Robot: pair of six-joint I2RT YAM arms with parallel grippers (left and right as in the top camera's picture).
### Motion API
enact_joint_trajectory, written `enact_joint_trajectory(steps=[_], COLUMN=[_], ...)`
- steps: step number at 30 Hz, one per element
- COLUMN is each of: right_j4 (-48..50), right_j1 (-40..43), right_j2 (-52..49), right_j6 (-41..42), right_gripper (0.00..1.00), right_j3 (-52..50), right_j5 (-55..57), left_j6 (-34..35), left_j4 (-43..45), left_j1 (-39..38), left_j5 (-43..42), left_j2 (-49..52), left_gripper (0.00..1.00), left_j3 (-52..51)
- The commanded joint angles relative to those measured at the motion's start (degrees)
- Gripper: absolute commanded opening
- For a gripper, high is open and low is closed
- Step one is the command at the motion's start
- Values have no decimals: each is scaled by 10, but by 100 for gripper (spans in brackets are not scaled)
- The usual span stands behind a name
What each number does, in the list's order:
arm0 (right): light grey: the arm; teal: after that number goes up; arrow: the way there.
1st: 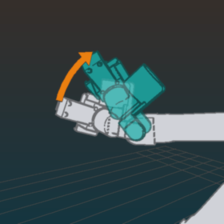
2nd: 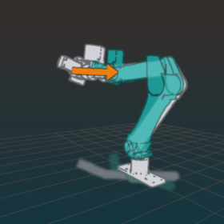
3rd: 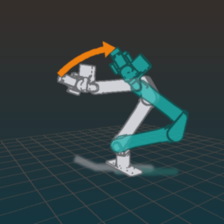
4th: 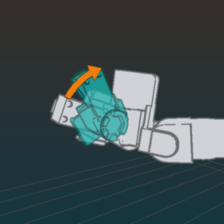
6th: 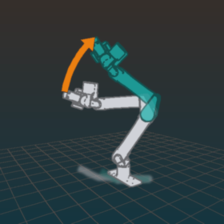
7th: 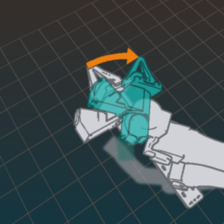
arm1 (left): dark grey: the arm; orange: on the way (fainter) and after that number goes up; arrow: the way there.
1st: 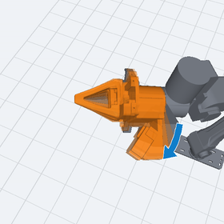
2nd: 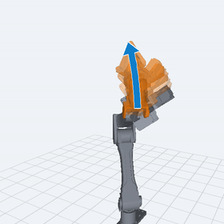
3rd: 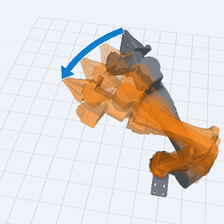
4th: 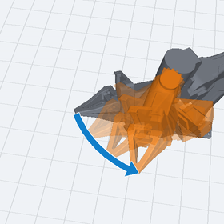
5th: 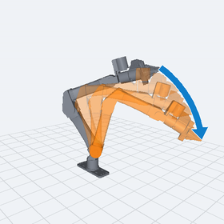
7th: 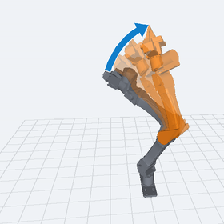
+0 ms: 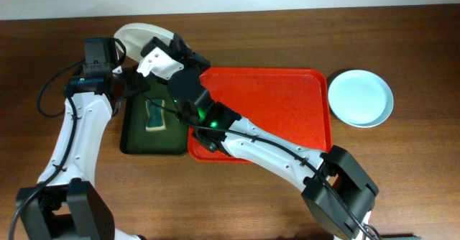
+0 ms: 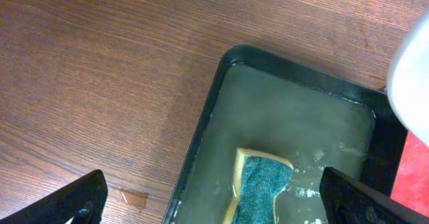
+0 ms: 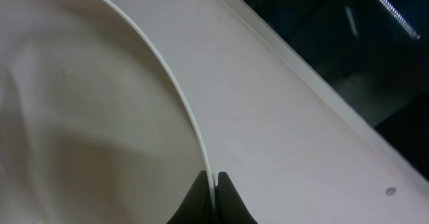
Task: Clean dirty plates on tray and stack at the side
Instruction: 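Swing the white plate right and lower it onto the plate stack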
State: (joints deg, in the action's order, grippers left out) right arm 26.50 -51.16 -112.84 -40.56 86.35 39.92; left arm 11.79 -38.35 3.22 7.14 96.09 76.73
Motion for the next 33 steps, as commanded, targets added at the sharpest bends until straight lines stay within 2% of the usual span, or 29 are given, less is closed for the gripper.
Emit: enact_joint_trajectory(steps=[1,9,12,14,16,22,24,28,30,33], right_j4=[5,-15,-40,-70,-126,-268,-320,-356,-371,-406], right_j1=[-3,-3,2,12,37,91,117,155,186,233], right_j2=[-1,-1,-1,-1,-1,-1,-1,-1,-1,-1], right_j6=[-25,-23,20,86,208,441,523,629,702,763], right_gripper=[4,4,4,4,4,4,4,4,4,4], right_j3=[9,9,9,9,9,9,9,9,9,9], right_j5=[11,13,13,13,13,-25,-97,-222,-331,-425], left_j6=[6,6,6,6,6,6,6,6,6,6], left_j4=[0,0,0,0,0,-1,-1,-1,-1,-1], left_j1=[-1,-1,-1,-1,-1,-1,-1,-1,-1,-1], left_j5=[4,4,4,4,4,4,4,4,4,4], left_j2=[-3,-3,-3,-3,-3,-3,-3,-3,-3,-3], left_gripper=[99,99,99,99,99,99,99,99,99,99], left_j3=[3,3,3,3,3,3,3,3,3,3])
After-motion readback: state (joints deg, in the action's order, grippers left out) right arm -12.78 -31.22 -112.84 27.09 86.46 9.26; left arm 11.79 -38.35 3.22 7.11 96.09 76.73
